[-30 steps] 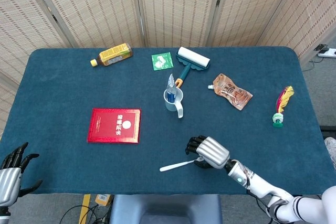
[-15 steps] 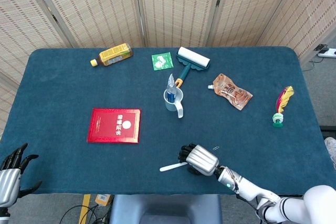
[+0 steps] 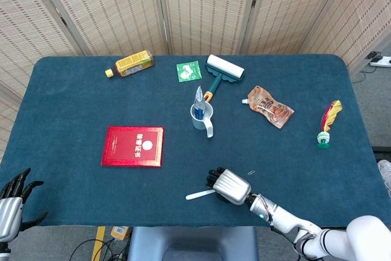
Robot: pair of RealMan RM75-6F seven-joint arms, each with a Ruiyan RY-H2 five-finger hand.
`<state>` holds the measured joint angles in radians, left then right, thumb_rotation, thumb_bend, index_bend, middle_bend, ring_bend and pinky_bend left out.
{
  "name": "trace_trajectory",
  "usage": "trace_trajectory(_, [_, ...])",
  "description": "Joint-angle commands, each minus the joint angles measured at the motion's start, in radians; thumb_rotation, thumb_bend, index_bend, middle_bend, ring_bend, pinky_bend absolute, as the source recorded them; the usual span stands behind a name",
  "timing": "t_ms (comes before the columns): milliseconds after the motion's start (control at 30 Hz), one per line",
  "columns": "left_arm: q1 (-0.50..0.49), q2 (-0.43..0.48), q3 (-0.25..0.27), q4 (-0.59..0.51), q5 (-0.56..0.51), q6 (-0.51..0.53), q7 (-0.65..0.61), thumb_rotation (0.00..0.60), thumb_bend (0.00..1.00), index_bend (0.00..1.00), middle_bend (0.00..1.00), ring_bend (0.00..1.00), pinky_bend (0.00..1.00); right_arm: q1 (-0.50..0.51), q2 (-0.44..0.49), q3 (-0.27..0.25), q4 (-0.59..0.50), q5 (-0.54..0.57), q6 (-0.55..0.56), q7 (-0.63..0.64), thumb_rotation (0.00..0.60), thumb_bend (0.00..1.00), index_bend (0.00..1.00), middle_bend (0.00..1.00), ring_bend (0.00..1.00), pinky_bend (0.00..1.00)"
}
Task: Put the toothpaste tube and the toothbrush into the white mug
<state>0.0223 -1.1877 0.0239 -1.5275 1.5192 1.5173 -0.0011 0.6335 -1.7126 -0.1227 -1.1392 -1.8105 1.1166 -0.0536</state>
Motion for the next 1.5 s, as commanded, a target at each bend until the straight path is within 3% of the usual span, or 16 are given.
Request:
trace_trajectory(33, [0.000,-0.001,0.000,0.004,-0.001,-0.003,-0.004,0.600,0.23,0.28,0.05,0.06,0.15,0.003,-0.003,0.001,0.004,0.001,-0.004,-0.011,0.600,0.28,0.47,0.38,0.25,0.39])
trace_trajectory(600, [-0.001,-0.008,0.002,0.026,-0.001,-0.008,-0.029,0.600,0.23,0.28,0.05,0.06,0.15,-0.015,-0.046,0.003,0.081,-0.003,0.057,-0.010,0.600,0.34,0.65,0.42,0.25,0.39])
trace_trajectory(1000, [-0.007,-0.008,0.001,0.019,0.006,-0.011,-0.022,0.600,0.23,0.28,0.05,0.06,0.15,-0.050,0.035,0.008,0.126,0.024,0.112,0.013,0.600,0.34,0.68,0.44,0.25,0.39])
trace_trajectory(1233, [-0.011,-0.008,0.003,0.005,0.010,-0.014,-0.004,0.600,0.23,0.28,0.05,0.06,0.15,-0.021,0.086,0.037,0.225,0.045,0.098,0.067,0.600,0.34,0.68,0.45,0.25,0.39])
trace_trajectory(1500, [-0.011,-0.001,0.005,-0.013,0.011,-0.014,0.016,0.600,0.23,0.28,0.05,0.06,0.15,0.038,0.032,0.062,0.396,0.050,0.070,0.160,0.600,0.30,0.68,0.41,0.24,0.34])
